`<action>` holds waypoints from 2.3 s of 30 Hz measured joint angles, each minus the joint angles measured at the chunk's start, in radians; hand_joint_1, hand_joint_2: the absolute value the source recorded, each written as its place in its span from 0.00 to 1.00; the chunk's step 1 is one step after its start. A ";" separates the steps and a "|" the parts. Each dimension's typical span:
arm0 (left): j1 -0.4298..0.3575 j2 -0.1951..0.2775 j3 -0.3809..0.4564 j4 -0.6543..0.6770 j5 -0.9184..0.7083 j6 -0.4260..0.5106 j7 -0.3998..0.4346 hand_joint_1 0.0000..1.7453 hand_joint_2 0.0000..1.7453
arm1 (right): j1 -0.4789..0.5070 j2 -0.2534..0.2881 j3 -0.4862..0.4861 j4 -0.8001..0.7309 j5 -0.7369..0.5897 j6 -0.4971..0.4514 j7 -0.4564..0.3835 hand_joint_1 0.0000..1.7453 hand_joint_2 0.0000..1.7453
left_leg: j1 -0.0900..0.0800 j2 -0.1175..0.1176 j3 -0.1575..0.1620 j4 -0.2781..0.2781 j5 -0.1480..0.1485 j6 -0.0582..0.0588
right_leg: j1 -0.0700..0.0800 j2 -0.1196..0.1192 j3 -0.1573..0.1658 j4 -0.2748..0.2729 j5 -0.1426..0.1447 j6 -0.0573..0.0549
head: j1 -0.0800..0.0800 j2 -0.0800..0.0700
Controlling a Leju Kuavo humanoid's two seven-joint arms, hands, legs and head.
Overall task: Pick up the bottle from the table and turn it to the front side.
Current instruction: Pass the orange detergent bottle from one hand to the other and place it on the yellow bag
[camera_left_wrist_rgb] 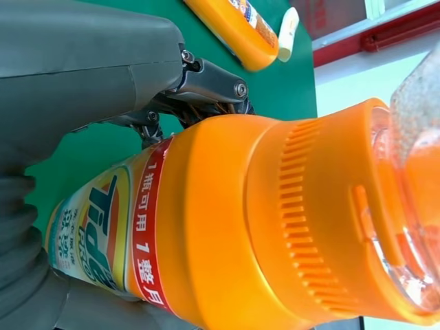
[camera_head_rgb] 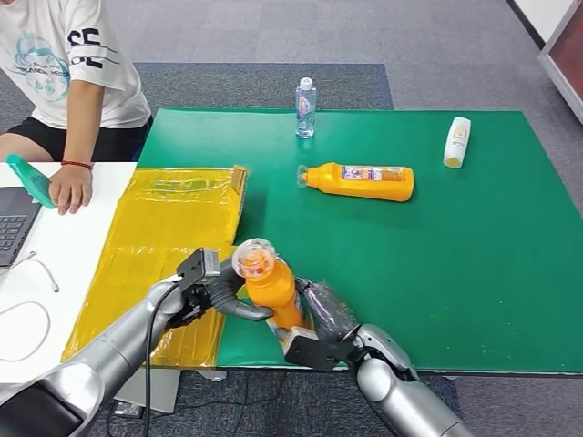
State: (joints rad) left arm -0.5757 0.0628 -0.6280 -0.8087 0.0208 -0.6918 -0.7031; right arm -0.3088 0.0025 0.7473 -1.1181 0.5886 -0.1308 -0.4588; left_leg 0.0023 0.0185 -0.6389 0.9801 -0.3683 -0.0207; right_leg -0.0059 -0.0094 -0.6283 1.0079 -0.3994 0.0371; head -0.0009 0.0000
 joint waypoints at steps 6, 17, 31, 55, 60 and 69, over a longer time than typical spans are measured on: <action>0.003 -0.004 0.010 -0.001 -0.001 0.004 0.001 1.00 1.00 | 0.001 0.005 0.000 0.000 0.022 -0.024 0.013 1.00 1.00 | 0.000 0.000 0.000 0.000 0.000 0.000 | 0.000 0.000 0.000 0.000 0.000 0.000 | 0.000 0.000; 0.014 -0.016 0.027 -0.003 0.000 0.030 0.018 1.00 1.00 | 0.007 0.013 0.000 0.000 0.014 -0.070 0.045 0.00 1.00 | 0.000 0.000 0.000 0.000 0.000 0.000 | 0.000 0.000 0.000 0.000 0.000 0.000 | 0.000 0.000; 0.048 -0.017 0.041 -0.069 -0.041 0.078 0.035 1.00 1.00 | 0.016 0.019 -0.040 0.000 -0.106 -0.002 0.024 0.00 1.00 | 0.000 0.000 0.000 0.000 0.000 0.000 | 0.000 0.000 0.000 0.000 0.000 0.000 | 0.000 0.000; 0.159 0.074 -0.013 -0.432 -0.255 0.288 0.093 1.00 1.00 | 0.080 -0.007 -0.575 -0.088 -0.655 0.314 -0.073 0.00 1.00 | -0.002 0.000 -0.001 0.000 0.000 0.002 | -0.003 0.000 -0.002 0.000 0.000 0.001 | 0.000 0.000; 0.162 0.083 -0.036 -0.471 -0.267 0.303 0.099 1.00 1.00 | 0.089 -0.011 -0.651 -0.117 -0.655 0.324 -0.073 0.00 1.00 | -0.002 0.000 -0.001 0.000 0.000 0.002 | -0.003 0.000 -0.002 0.000 0.000 0.001 | 0.000 0.000; 0.165 0.093 -0.062 -0.483 -0.271 0.324 0.105 1.00 1.00 | 0.103 -0.011 -0.705 -0.148 -0.636 0.330 -0.071 0.00 1.00 | -0.002 0.000 -0.001 0.000 0.000 0.002 | -0.003 0.000 -0.002 0.000 0.000 0.001 | 0.000 0.000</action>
State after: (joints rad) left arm -0.4104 0.1554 -0.6899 -1.2918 -0.2504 -0.3683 -0.5977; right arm -0.2054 -0.0088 0.0424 -1.2666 -0.0476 0.1988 -0.5302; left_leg -0.0001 0.0187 -0.6396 0.9801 -0.3682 -0.0189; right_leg -0.0087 -0.0092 -0.6299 1.0076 -0.3993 0.0379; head -0.0010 0.0000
